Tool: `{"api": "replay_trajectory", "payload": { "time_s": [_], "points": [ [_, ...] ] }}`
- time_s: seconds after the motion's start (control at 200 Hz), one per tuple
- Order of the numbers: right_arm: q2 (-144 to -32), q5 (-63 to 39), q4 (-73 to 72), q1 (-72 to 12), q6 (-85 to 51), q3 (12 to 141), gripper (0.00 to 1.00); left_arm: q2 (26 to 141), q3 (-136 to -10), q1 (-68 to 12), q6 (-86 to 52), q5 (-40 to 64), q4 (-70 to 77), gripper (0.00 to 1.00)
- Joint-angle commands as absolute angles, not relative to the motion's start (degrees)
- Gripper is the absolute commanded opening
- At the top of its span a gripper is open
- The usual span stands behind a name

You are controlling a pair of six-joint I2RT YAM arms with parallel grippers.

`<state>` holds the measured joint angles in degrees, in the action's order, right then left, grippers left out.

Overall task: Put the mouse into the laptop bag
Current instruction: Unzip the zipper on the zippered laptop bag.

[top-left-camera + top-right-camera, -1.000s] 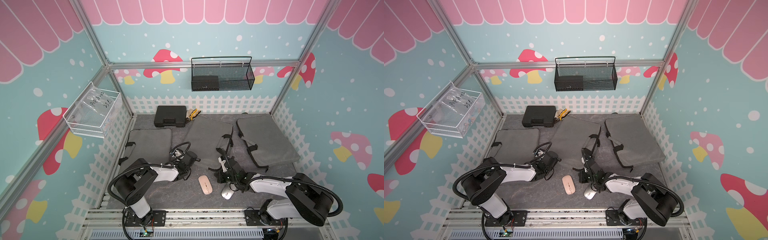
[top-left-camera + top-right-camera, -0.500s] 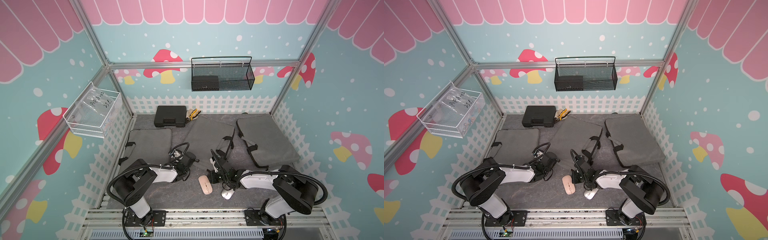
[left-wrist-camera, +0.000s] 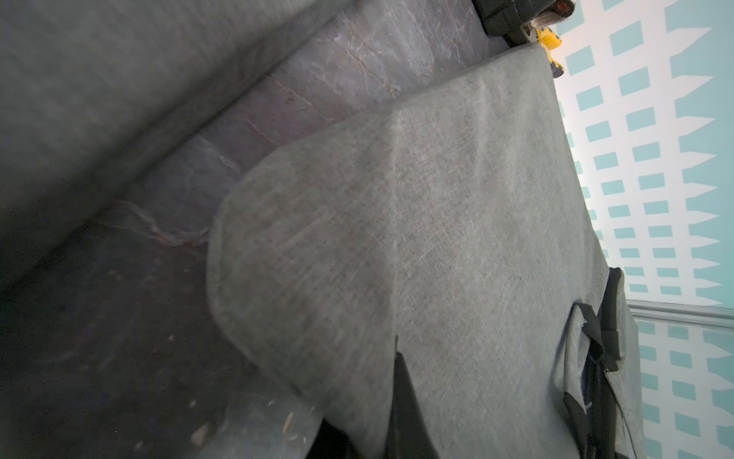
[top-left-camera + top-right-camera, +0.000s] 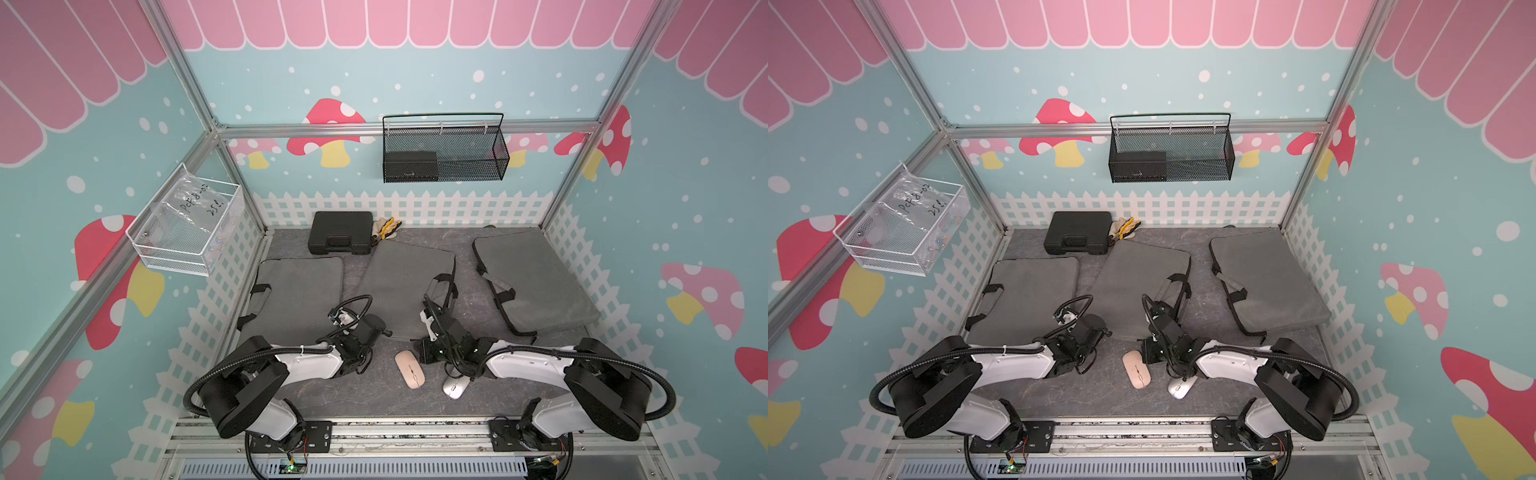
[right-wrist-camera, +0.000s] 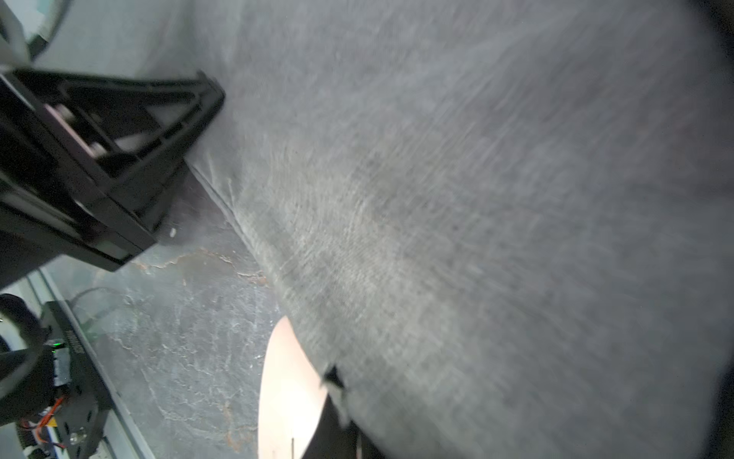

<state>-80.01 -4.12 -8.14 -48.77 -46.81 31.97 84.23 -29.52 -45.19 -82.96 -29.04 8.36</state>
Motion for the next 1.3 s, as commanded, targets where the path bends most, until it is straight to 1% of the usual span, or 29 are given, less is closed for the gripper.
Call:
{"api": "replay_trajectory", "payload": {
  "time_s": [0.0,0.035,0.055,0.105,0.14,0.18,0.225,0.28,0.34,0.38,0.44,0.495,0.535,0.55,0.595,0.635,0.69,0.755,0.855,1.136,1.296],
  "points": [
    [-76.9,-2.7,-9.2,-46.6,-47.4,29.6,0.00,82.8,-29.1,-46.2,-83.0,-31.9,5.1,0.00],
    [-76.3,-2.7,-9.2,-46.1,-47.5,28.8,0.00,83.0,-29.0,-46.1,-82.7,-31.7,5.6,0.00],
    [-75.9,-2.8,-9.2,-45.9,-47.6,28.4,0.00,83.2,-29.0,-46.1,-82.7,-31.5,5.6,0.06],
    [-75.1,-3.1,-9.2,-45.0,-47.9,27.4,0.00,83.4,-28.8,-46.2,-83.7,-31.2,5.3,0.26],
    [-74.5,-3.7,-9.2,-44.2,-48.1,26.7,0.00,83.3,-28.3,-46.2,-83.9,-30.8,6.0,0.37],
    [-73.8,-4.4,-9.1,-43.3,-48.3,25.9,0.00,83.2,-27.9,-46.1,-83.8,-30.5,7.0,0.47],
    [-73.2,-4.8,-9.1,-42.6,-48.3,25.1,0.00,83.0,-28.0,-46.2,-83.5,-30.2,7.1,0.55],
    [-72.6,-5.1,-9.1,-42.1,-48.2,24.2,0.00,83.3,-28.4,-46.3,-82.8,-29.8,7.3,0.63],
    [-72.4,-5.1,-9.1,-42.1,-48.0,23.2,0.00,84.0,-29.1,-46.3,-82.3,-29.3,7.0,0.68],
    [-72.3,-5.0,-8.9,-41.9,-48.0,22.6,0.00,84.7,-29.6,-46.4,-82.2,-29.0,7.0,0.71],
    [-72.2,-5.1,-8.5,-41.2,-48.0,21.6,0.00,86.1,-30.3,-46.3,-82.1,-28.4,7.2,0.71],
    [-72.2,-5.5,-7.8,-40.6,-47.7,21.3,0.00,87.4,-31.2,-46.2,-82.1,-28.2,7.2,0.70],
    [-72.2,-5.5,-7.4,-40.4,-47.5,21.1,0.00,88.6,-31.9,-46.3,-81.8,-28.0,7.5,0.65],
    [-72.2,-5.5,-7.4,-40.4,-47.4,21.1,0.00,88.9,-32.2,-46.2,-81.6,-28.0,7.7,0.61],
    [-72.2,-5.9,-7.5,-40.4,-47.2,20.8,0.00,90.5,-33.1,-46.1,-81.2,-27.7,8.2,0.38],
    [-72.3,-6.3,-7.6,-40.5,-47.2,20.5,0.00,92.0,-33.8,-46.1,-81.0,-27.2,8.4,0.26],
    [-72.2,-6.7,-8.0,-40.6,-47.4,20.2,0.00,93.8,-34.5,-46.0,-80.8,-26.1,9.2,0.14],
    [-72.0,-7.1,-8.2,-41.2,-47.9,19.8,0.00,95.3,-34.7,-46.0,-80.9,-25.0,10.6,0.06],
    [-72.5,-7.2,-8.2,-42.4,-48.1,20.5,0.00,96.1,-35.3,-46.0,-80.8,-24.6,10.8,0.00],
    [-75.9,-7.4,-10.4,-43.9,-48.4,23.5,0.00,95.0,-33.3,-46.1,-81.8,-25.4,11.5,0.00],
    [-79.9,-7.6,-11.6,-45.0,-47.8,26.9,0.00,94.6,-33.1,-46.1,-81.2,-26.1,11.4,0.00]
  ]
}}
